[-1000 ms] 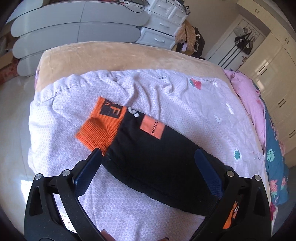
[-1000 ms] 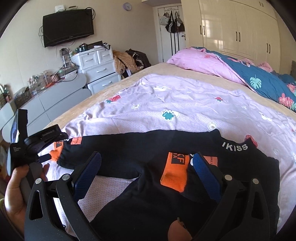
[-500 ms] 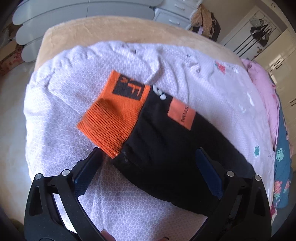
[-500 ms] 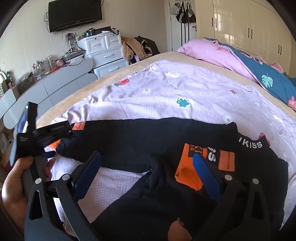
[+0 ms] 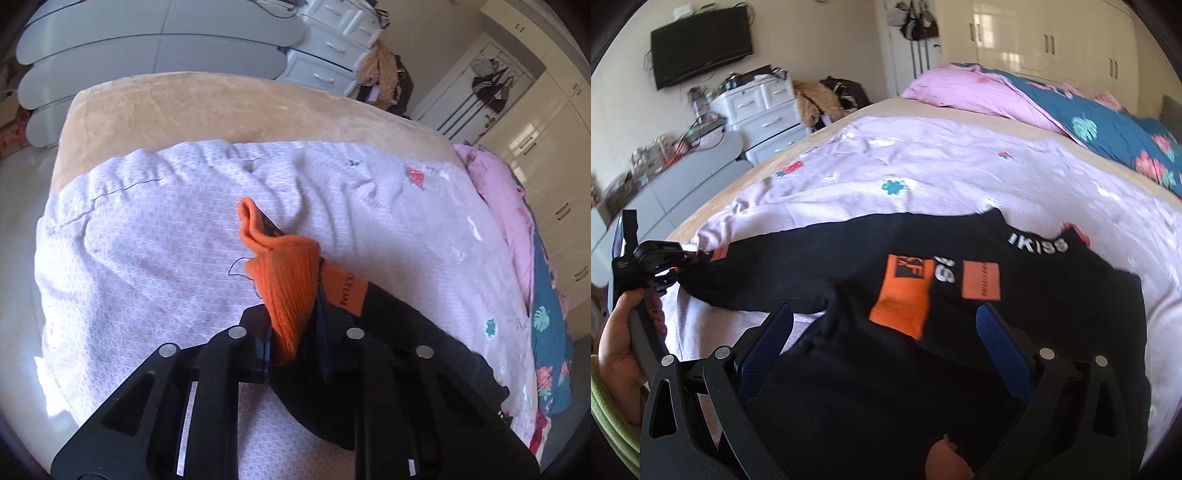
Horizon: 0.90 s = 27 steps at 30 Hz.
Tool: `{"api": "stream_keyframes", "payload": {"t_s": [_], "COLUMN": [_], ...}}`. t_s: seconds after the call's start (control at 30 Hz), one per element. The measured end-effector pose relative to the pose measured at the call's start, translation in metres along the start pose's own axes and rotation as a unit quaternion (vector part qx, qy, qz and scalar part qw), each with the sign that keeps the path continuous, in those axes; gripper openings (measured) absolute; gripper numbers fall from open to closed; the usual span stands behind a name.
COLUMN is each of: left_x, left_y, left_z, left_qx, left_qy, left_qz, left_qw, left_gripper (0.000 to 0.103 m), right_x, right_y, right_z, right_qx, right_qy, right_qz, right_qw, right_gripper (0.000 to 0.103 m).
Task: Fold small clothes
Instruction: 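Grasp the orange cuff with the left tool and lift it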
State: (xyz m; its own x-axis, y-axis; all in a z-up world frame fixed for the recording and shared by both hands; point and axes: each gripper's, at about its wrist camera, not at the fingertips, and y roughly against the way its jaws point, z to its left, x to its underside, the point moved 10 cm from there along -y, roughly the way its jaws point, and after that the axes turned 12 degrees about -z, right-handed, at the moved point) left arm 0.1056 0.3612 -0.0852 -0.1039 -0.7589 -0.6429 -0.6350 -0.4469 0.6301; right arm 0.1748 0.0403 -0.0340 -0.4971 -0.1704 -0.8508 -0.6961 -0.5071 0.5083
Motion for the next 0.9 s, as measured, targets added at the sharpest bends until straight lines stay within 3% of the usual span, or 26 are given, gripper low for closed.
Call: {"api": "stream_keyframes", "payload": {"t_s": [0.33, 0.9], "left_x": [-0.02, -0.015], "left_y": [0.038, 0.067], "left_z": [-0.037, -0.111], "left_qx": [0.072, 0.159], "left_qy": [-0.016, -0.058], "left_qz": [-0.053, -0.072], "left_qw": [0.9959, 0.9829], "left_gripper": [0.004, 0.004], "right_x": [0.008, -0.006], "right_y": [0.001, 0.029], "right_z": [-0.025, -0.064], "right_qx": [0.031, 0.06], "right_qy": [-0.017, -0.062], "right_qz": [0.012, -0.014], "right_qw": [0.999, 0.996], "right_gripper": [0.098, 0.098]}}
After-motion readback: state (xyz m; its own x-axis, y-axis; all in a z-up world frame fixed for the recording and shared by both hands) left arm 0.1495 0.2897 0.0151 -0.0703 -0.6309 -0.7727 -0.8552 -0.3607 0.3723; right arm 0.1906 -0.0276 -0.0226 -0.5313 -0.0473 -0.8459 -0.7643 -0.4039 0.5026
